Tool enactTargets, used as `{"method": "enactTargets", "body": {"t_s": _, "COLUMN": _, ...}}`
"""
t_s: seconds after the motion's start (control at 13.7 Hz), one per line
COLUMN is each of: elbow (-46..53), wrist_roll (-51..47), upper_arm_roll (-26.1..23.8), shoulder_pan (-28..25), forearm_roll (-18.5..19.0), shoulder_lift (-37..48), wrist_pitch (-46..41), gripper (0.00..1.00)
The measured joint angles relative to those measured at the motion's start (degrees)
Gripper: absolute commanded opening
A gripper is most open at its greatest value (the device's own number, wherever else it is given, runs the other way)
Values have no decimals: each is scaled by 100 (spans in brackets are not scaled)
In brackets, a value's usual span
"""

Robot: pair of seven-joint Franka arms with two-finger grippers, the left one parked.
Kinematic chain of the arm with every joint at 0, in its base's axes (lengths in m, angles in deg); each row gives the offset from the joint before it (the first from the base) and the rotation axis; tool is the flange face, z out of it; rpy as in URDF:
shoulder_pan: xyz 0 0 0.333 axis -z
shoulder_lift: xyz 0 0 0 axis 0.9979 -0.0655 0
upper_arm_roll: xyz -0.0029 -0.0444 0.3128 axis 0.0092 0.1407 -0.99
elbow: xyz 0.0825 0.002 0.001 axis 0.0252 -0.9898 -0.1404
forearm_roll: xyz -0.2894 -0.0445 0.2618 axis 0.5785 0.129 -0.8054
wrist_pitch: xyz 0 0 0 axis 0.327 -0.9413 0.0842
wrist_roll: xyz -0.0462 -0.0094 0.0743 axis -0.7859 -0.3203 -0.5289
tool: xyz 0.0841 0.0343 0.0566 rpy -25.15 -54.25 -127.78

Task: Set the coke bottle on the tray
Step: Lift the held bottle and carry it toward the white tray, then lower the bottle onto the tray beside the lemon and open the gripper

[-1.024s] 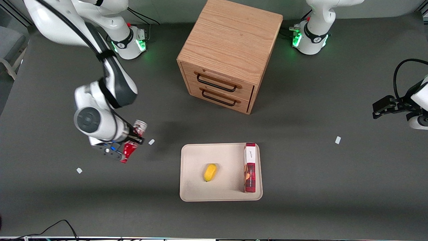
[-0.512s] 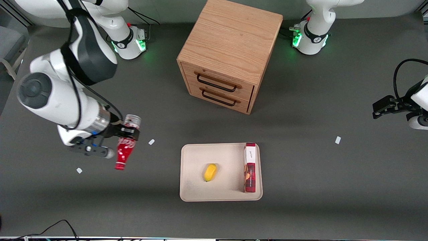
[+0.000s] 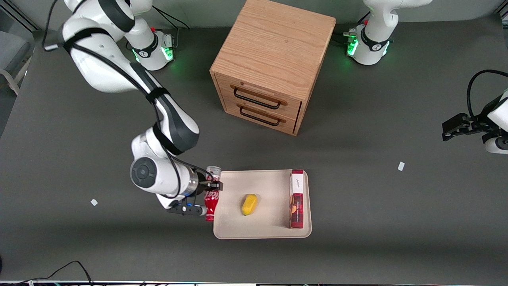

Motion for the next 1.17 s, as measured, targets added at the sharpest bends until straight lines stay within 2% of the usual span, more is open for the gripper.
{"method": "enactTargets", "body": {"t_s": 0.37, "elbow": 35, "wrist_roll": -132, "upper_arm_roll": -4, "shoulder_pan": -42, "forearm_roll": 47, "shoulder_lift": -622, "wrist_pitch": 896, "gripper": 0}}
{"method": "enactTargets", "body": {"t_s": 0.44, "elbow": 35, "wrist_roll": -135, "upper_arm_roll": 0, "shoulder_pan": -42, "forearm_roll": 61, "shoulder_lift": -713, "wrist_pitch": 1026, "gripper": 16}}
{"method": "enactTargets", "body": {"t_s": 0.51, "elbow": 35, "wrist_roll": -147, "upper_arm_roll": 7, "shoulder_pan": -41, "forearm_roll": 69, "shoulder_lift": -791, "wrist_pitch": 1120, "gripper": 99}}
{"method": "enactTargets", "body": {"t_s": 1.17, "elbow": 151, "wrist_roll": -245, "upper_arm_roll": 15, "shoulder_pan": -46, "forearm_roll": 248, "shoulder_lift": -881, "wrist_pitch": 1219, "gripper": 100}}
